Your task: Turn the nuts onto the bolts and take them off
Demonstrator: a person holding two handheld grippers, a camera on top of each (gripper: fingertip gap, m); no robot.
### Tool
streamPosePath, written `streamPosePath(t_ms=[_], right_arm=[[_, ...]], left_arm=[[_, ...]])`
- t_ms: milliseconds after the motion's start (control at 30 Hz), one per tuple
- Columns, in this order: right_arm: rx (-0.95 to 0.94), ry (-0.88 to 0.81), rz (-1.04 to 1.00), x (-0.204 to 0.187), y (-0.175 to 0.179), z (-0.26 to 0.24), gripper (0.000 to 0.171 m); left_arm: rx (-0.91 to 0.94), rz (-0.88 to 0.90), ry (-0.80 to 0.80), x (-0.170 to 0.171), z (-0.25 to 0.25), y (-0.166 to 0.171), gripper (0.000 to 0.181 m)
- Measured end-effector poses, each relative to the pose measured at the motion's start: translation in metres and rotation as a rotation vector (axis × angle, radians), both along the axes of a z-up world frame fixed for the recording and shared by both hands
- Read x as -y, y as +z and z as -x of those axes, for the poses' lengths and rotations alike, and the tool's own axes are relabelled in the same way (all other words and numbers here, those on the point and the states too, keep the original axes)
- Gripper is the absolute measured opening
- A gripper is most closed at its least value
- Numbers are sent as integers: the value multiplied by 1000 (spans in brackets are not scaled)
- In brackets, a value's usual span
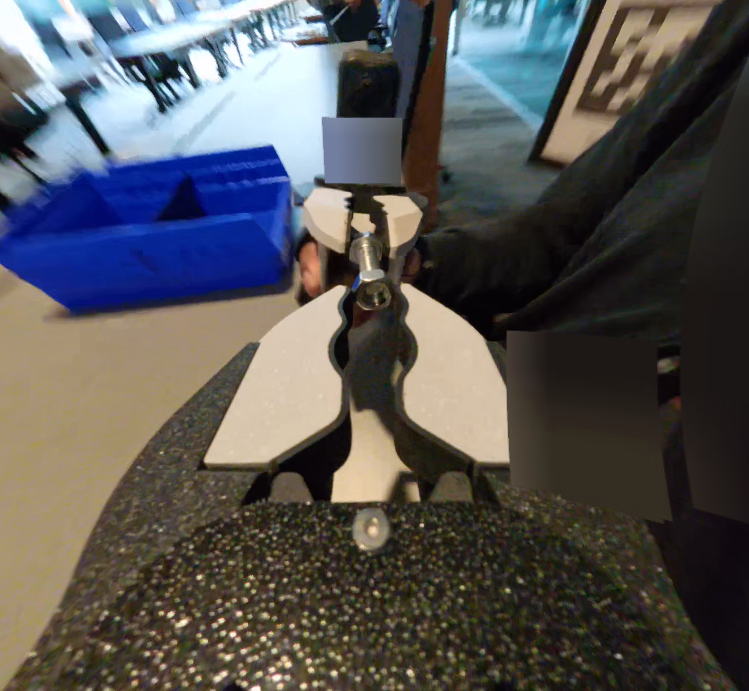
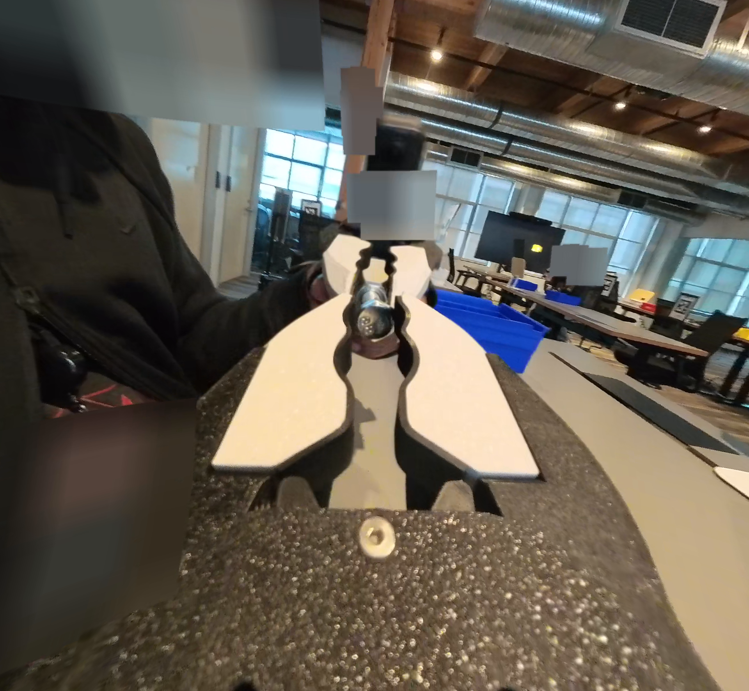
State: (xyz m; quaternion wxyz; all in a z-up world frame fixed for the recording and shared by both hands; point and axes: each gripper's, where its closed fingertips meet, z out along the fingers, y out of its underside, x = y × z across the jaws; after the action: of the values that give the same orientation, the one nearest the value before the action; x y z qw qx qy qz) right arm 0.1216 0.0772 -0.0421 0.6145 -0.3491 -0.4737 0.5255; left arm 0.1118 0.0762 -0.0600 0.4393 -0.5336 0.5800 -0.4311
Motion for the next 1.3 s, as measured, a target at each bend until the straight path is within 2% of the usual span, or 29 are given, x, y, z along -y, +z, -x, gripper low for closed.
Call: streamPosePath(t_ms=[100, 167, 233, 300, 367, 467, 567, 700, 900, 967, 1033, 1100, 1200, 1233, 1300], right_arm=[[23, -62, -45, -3, -3, 2, 17], [18, -79, -52, -4, -2, 1, 17], [8, -80, -44, -5, -1, -1, 17], [-8, -82, -31, -7, 1, -4, 17], [-16, -77, -20, -8, 2, -5, 17], [-30, -61, -7, -7, 4, -6, 18], [-33, -51, -1, -7, 4, -6, 17], [-29, -43, -1, -5, 3, -6, 17], [-8, -39, -13, -4, 1, -4, 17], [5, -46, -24, -3, -1, -2, 17], [17, -60, -35, -4, -2, -1, 17], [28, -70, -49, -4, -4, 1, 17], [50, -95, -71, -4, -7, 4, 17], [52, -103, -76, -5, -7, 5, 17], [53, -117, -80, -6, -7, 5, 17]], left_arm=[[62, 427, -82, 0, 1, -2, 18], [119, 547, -137, -2, 0, -3, 19], [158, 565, -175, -2, -3, -1, 19], [177, 490, -201, 0, -4, 0, 27], [187, 317, -149, -6, -6, -1, 42], [188, -145, 12, -23, -4, -1, 47], [220, -495, 37, -14, -1, 5, 40], [233, -620, 41, -9, -2, 7, 33], [165, -641, 35, -8, -6, -1, 17], [123, -543, 13, -8, -5, -4, 17], [102, -355, -15, -8, -2, -2, 17], [92, -92, -60, -6, -1, -2, 17], [106, 466, -150, -5, 3, -3, 17], [148, 583, -194, -5, 4, -1, 17], [202, 683, -249, -7, 4, -2, 17]])
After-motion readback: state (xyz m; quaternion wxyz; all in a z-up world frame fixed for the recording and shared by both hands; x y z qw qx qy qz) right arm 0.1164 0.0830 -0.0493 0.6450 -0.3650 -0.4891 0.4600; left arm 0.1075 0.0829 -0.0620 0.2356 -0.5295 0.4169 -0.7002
